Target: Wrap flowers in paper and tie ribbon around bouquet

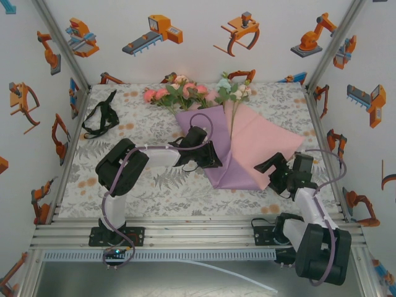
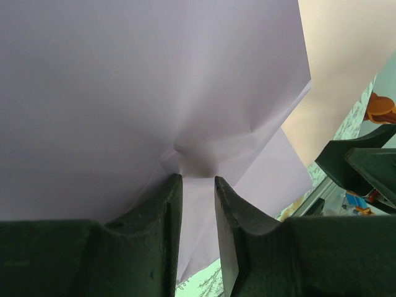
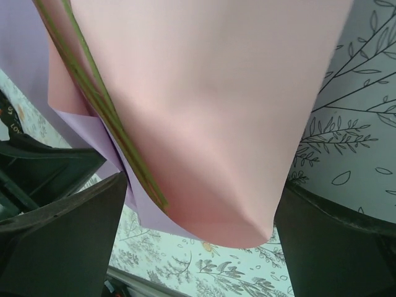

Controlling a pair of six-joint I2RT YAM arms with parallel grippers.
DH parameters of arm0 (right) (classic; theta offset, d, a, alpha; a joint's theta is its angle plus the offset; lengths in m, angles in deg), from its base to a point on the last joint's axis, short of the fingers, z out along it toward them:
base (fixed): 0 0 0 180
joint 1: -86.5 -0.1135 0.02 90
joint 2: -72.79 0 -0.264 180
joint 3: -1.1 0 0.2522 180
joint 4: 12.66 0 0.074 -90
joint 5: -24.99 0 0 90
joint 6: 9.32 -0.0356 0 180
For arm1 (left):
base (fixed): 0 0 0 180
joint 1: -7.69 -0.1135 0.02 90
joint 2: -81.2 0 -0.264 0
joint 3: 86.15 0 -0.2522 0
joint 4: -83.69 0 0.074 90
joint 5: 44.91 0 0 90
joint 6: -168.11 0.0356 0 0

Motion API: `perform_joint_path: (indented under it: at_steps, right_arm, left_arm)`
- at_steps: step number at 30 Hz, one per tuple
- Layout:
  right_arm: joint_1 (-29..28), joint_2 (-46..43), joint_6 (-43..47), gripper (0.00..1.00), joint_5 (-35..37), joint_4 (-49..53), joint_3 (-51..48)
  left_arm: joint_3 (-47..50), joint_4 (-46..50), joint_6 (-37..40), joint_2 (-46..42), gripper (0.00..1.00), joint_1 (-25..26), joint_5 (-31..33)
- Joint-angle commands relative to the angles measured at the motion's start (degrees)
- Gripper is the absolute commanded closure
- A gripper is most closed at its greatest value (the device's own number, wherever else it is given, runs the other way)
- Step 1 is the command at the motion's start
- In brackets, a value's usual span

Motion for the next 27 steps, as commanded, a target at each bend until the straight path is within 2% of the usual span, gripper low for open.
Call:
perform_joint_path:
  at_steps: [1,3,6,12,16,20,23,27]
  right_arm:
    - [-0.8,3.2,1.6,0.18,-7.1,-3.3,-1.6]
    - [-1.7,4.7,0.9,0.22,-14.2,-7.9,-2.6]
    - [-3.0,2.2,-0.1,0.24,-18.9,-11.3,-3.9]
    - [-5.4,-6.3,-4.4,0.25,-17.5,-13.9,-8.0]
    - [-7.6,-9.9,-3.5,0.26,-16.1,-12.7,-8.7]
    - [-13.1,-8.4,1.6,0.44,-7.1,-10.1,-7.9]
    - [-15.3,-6.4,5.1,0.72,-1.1,-4.4,-4.9]
    - [-19.4,-5.5,10.8,0.86,5.4,2.2,0.5]
  left_arm:
    - [-1.6,1.9,1.1,0.9,0.69,0.3,1.9]
    - [-1.6,1.8,1.0,0.9,0.69,0.3,2.0]
    - [-1.9,2.0,1.0,1.1,0.69,0.3,2.1]
    - [-2.5,2.0,0.9,1.3,0.69,0.7,2.3]
    - [-3.1,2.4,0.8,1.6,0.69,0.9,2.5]
    - [-3.3,2.5,0.6,2.0,0.69,0.9,2.8]
    - [-3.5,3.5,0.9,1.9,0.69,0.9,3.3]
    - [-3.8,5.1,1.2,1.9,0.69,0.9,3.9]
